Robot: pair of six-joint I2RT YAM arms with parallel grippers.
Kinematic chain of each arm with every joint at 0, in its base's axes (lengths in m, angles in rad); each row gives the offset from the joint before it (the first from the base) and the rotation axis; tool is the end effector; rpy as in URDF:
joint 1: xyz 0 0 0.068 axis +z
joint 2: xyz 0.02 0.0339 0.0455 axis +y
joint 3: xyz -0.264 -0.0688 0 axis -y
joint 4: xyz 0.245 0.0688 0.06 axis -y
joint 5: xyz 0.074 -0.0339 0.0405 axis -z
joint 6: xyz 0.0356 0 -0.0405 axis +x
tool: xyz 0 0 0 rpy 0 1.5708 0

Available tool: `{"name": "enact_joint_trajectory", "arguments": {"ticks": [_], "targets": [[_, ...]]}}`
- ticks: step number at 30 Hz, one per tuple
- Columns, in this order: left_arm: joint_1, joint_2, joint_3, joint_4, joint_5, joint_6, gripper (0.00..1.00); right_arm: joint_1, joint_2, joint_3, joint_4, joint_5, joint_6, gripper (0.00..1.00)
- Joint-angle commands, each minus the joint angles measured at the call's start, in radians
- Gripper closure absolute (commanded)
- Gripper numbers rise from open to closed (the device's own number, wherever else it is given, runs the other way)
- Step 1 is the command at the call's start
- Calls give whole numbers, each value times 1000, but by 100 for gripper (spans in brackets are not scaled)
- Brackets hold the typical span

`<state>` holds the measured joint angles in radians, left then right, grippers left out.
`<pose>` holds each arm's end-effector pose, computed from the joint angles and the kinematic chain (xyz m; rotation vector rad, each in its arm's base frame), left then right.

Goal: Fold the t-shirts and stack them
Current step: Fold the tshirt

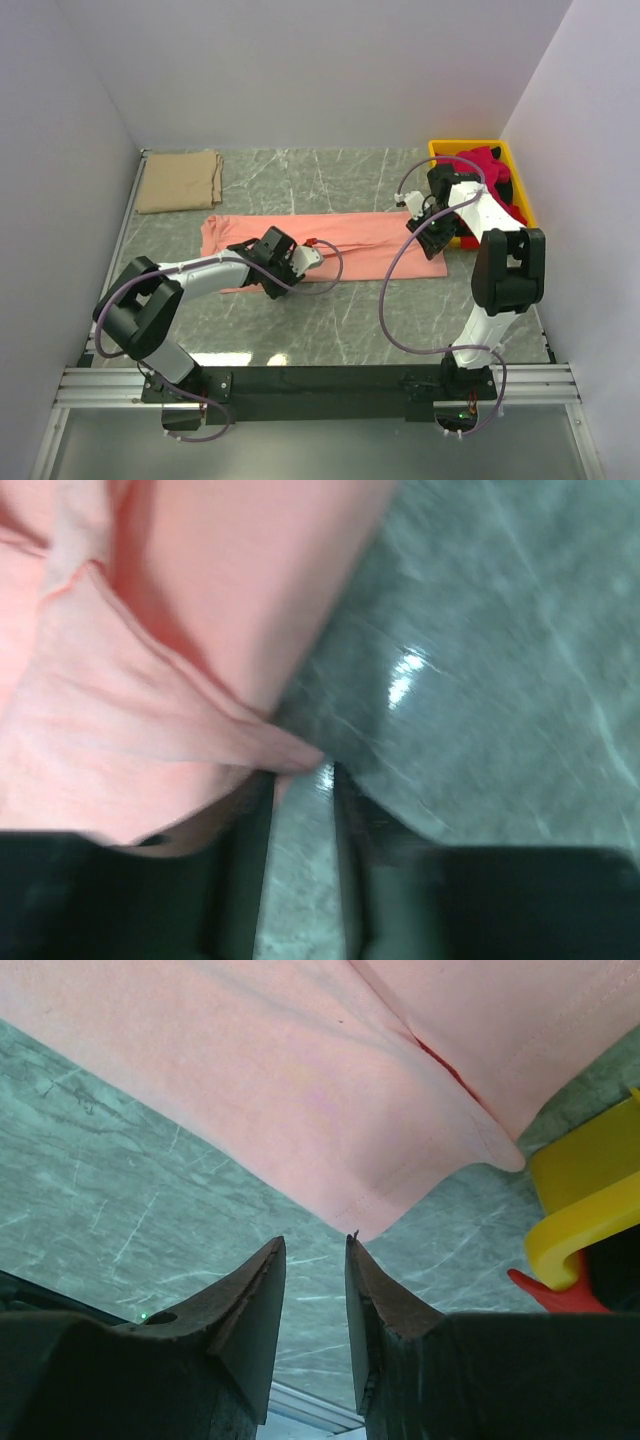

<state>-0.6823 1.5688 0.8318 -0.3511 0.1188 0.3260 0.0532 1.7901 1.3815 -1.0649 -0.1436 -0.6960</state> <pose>0.2239 -0.1874 0.1604 1.3261 2.3227 -0.2732 0.3360 0.0230 0.2202 -1.1075 2.7881 0.1586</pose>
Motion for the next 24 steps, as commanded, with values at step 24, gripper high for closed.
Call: {"name": "enact_joint_trajectory", "arguments": {"ticks": [24], "targets": [[236, 129, 443, -186, 48, 151, 99, -10, 31, 53, -18, -20, -11, 67]]}}
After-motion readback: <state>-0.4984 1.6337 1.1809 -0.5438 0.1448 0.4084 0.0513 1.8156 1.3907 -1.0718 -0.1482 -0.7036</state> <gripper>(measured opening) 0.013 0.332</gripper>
